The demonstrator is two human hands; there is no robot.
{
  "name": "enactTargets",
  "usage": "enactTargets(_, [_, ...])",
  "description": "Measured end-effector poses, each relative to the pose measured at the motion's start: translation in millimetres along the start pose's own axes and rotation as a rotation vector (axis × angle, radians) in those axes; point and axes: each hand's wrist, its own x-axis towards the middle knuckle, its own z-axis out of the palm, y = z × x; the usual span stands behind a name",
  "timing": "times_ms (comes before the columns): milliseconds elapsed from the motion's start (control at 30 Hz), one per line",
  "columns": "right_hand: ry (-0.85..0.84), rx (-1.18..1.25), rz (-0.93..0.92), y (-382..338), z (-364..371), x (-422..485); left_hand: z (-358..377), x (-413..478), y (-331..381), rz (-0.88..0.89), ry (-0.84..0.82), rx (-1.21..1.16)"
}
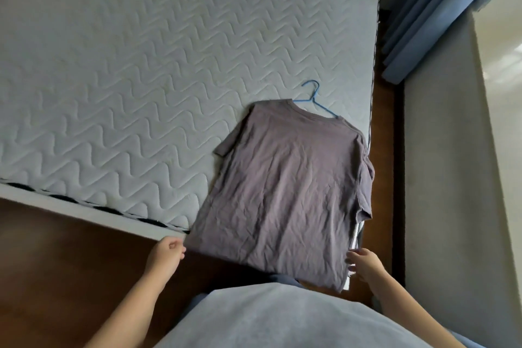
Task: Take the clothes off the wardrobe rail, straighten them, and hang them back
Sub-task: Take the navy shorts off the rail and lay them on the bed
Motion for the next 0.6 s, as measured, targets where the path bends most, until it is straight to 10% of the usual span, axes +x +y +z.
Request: enactTargets(600, [-0.394, -0.788, -0.495, -91, 350, -179, -209, -46, -338, -0.394, 0.299, -0.597])
